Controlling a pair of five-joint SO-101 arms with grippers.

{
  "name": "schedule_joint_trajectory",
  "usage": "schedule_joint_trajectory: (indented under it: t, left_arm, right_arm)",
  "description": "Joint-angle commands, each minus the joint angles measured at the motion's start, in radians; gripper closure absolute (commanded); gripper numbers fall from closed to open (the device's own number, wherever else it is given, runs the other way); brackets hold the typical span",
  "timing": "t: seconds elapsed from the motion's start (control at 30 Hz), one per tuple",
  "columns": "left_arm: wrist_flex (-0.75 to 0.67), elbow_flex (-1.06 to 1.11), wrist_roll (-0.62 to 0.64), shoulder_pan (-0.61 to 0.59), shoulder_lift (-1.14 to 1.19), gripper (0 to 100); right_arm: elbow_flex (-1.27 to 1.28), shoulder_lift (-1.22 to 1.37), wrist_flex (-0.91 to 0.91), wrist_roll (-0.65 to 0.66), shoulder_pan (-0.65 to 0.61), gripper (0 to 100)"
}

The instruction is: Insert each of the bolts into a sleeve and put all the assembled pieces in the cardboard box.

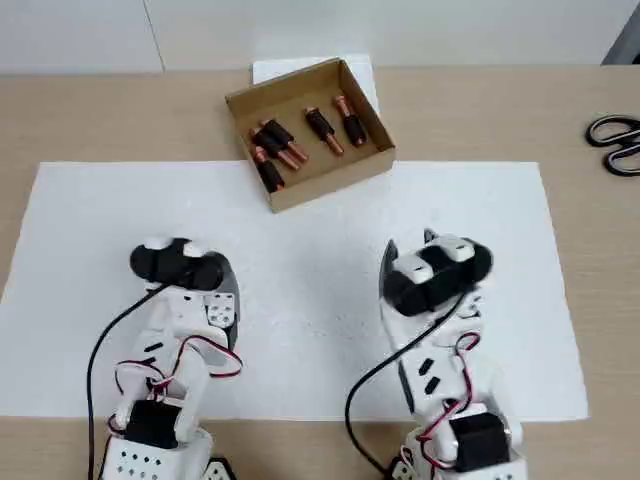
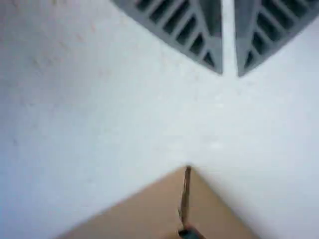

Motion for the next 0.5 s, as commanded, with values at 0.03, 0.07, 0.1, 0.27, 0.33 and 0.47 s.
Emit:
schedule_joint_trajectory:
  t: [0.03, 0.07, 0.1, 0.27, 0.33, 0.47]
  left_arm:
    - [-0.023, 0.024, 0.0, 0.009, -0.009, 99]
    - [-0.018, 0.025, 0.0, 0.009, -0.009, 99]
    - [-0.018, 0.025, 0.0, 0.009, -0.009, 99]
    - [-0.012, 0.025, 0.0, 0.009, -0.005, 99]
    - [0.023, 0.025, 0.0, 0.009, -0.006, 99]
    - [0.041, 0.025, 0.0, 0.005, -0.009, 99]
  right_arm:
    - [0.084, -0.012, -0.016, 0.025, -0.004, 83.5]
    - [0.117, -0.01, -0.018, 0.025, -0.004, 83.5]
    - [0.15, -0.01, -0.018, 0.025, -0.004, 83.5]
    - [0.172, -0.008, 0.064, 0.015, -0.004, 83.5]
    - [0.172, -0.008, 0.11, 0.018, -0.001, 83.5]
    - [0.172, -0.01, 0.228, 0.018, 0.002, 83.6]
